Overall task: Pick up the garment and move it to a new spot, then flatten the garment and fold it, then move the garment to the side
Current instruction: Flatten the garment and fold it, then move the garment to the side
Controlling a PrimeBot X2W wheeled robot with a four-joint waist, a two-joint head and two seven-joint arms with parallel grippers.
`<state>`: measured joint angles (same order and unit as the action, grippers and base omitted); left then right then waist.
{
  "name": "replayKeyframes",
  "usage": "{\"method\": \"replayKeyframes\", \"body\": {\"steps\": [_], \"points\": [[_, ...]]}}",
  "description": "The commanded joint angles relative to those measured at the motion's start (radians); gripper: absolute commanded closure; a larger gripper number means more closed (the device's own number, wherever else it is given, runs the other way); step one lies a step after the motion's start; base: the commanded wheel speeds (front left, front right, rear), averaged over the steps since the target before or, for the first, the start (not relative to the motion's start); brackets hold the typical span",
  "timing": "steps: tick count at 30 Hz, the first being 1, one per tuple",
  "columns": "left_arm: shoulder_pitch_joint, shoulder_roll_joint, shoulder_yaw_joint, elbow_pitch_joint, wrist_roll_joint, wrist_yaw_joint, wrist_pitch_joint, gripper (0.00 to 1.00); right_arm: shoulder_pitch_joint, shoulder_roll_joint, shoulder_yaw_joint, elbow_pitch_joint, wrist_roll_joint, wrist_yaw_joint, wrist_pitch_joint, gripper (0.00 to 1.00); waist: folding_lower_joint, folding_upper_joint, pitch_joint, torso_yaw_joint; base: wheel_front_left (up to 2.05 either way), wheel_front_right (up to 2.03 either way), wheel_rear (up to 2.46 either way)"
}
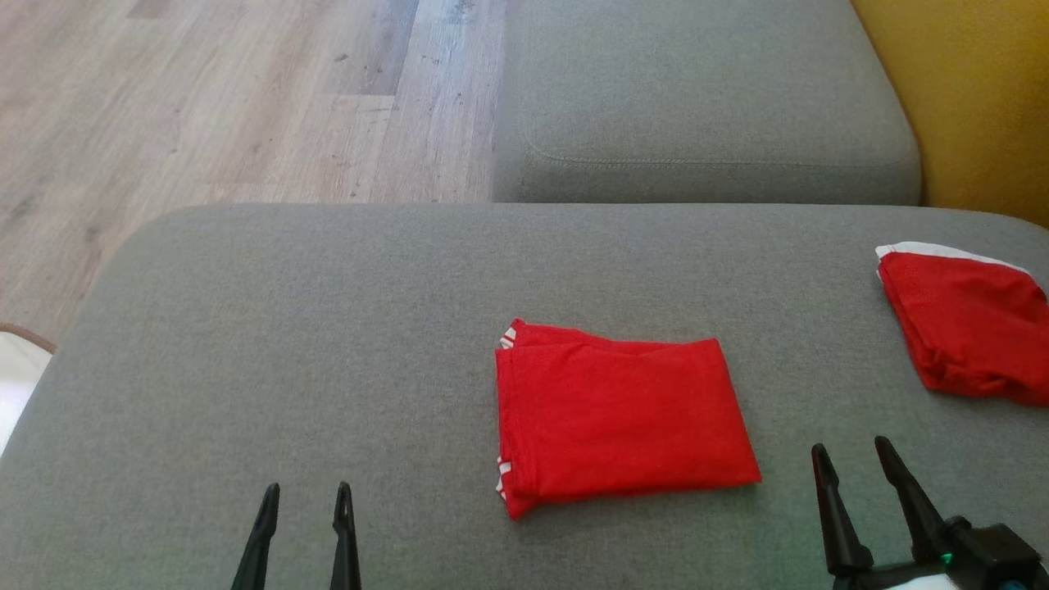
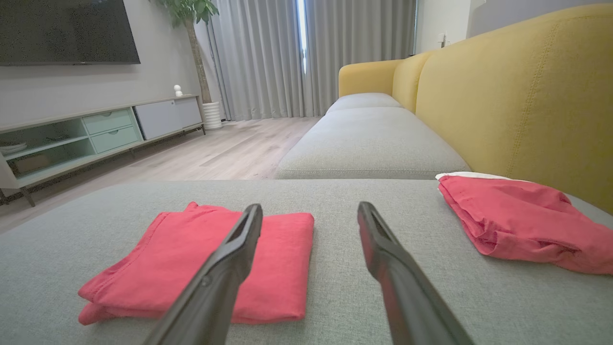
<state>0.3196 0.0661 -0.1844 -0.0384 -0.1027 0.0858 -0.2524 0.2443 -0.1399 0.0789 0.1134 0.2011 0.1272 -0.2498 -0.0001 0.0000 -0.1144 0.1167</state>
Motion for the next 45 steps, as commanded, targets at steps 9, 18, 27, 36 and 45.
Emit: {"method": "replayKeyframes", "body": {"steps": [9,18,27,36,45], "points": [[-0.005,-0.012,0.048,-0.033,0.024,-0.022,-0.009,0.00,-0.015,0.010,0.001,-0.037,-0.012,0.003,-0.012,0.00,0.0001,0.0000,-0.013,-0.008,0.00,0.00,0.00],[0.008,-0.013,0.063,-0.033,0.029,-0.036,-0.009,0.00,-0.015,0.008,0.015,-0.030,-0.010,0.003,-0.012,0.00,0.0001,0.0000,-0.017,-0.029,0.00,0.00,0.00],[0.013,-0.014,0.065,-0.028,0.035,-0.047,-0.009,0.00,-0.011,0.003,0.024,-0.023,-0.007,0.003,-0.012,0.00,0.0001,0.0000,-0.026,-0.045,0.00,0.00,0.00],[0.008,-0.015,0.060,-0.039,0.034,-0.053,-0.009,0.00,-0.023,-0.020,0.066,0.021,0.032,0.003,-0.012,0.00,0.0001,0.0000,0.000,-0.046,0.00,0.00,0.00],[-0.034,-0.016,0.034,-0.029,0.020,-0.063,-0.009,0.00,-0.160,-0.111,0.215,0.094,0.197,0.003,0.020,0.00,0.0001,0.0000,0.077,-0.035,0.00,0.00,0.00]]}}
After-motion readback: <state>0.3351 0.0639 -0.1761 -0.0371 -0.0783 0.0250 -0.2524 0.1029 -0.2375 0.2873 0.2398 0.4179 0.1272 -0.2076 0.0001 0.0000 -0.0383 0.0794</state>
